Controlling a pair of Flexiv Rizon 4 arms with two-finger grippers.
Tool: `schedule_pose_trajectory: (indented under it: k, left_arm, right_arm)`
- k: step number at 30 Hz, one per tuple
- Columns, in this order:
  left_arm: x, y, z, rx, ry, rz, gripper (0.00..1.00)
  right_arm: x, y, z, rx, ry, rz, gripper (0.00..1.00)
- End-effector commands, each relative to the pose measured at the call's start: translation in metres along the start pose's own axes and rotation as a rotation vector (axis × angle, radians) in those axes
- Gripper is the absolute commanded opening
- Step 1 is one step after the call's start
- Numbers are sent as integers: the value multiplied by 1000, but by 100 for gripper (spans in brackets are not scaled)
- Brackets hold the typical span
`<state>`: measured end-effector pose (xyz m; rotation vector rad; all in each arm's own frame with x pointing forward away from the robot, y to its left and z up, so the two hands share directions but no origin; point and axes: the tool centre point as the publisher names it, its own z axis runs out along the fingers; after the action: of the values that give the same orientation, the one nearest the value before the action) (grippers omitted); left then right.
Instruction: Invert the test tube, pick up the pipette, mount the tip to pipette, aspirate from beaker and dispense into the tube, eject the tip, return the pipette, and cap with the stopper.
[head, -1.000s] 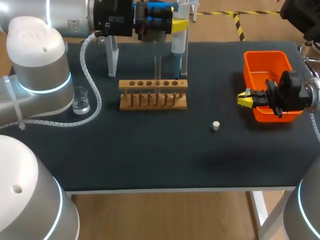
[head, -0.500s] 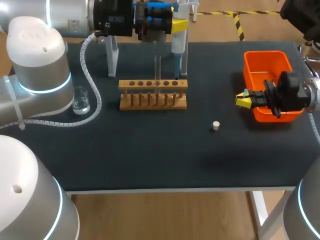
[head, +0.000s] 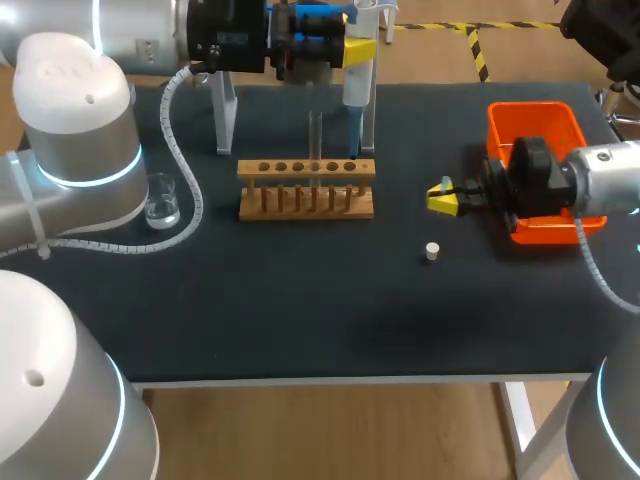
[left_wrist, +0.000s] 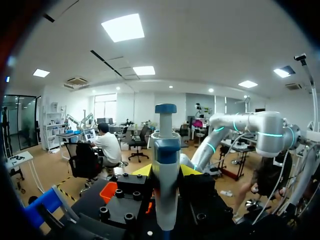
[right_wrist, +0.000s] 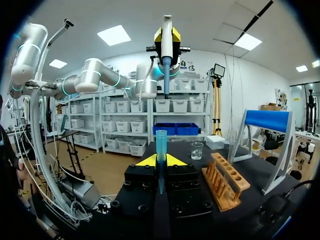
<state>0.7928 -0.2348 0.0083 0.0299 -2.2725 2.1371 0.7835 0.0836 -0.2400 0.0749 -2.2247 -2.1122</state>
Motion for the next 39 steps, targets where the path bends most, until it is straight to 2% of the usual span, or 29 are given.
schedule_pose_trajectory:
  k: [1, 10, 20, 39]
  left_arm:
    - [-1, -1, -1, -1, 4, 0, 0]
    - [-1, -1, -1, -1, 4, 0, 0]
    - [-1, -1, -1, -1, 4, 0, 0]
    - [-1, -1, -1, -1, 4, 0, 0]
  right_arm:
    - [-2, 1, 20, -4, -1, 1, 0]
    - [-9, 9, 45, -22, 13, 13, 0]
    - [-15, 12, 65, 6, 29, 13, 0]
    - [-9, 19, 96, 26, 69, 7, 0]
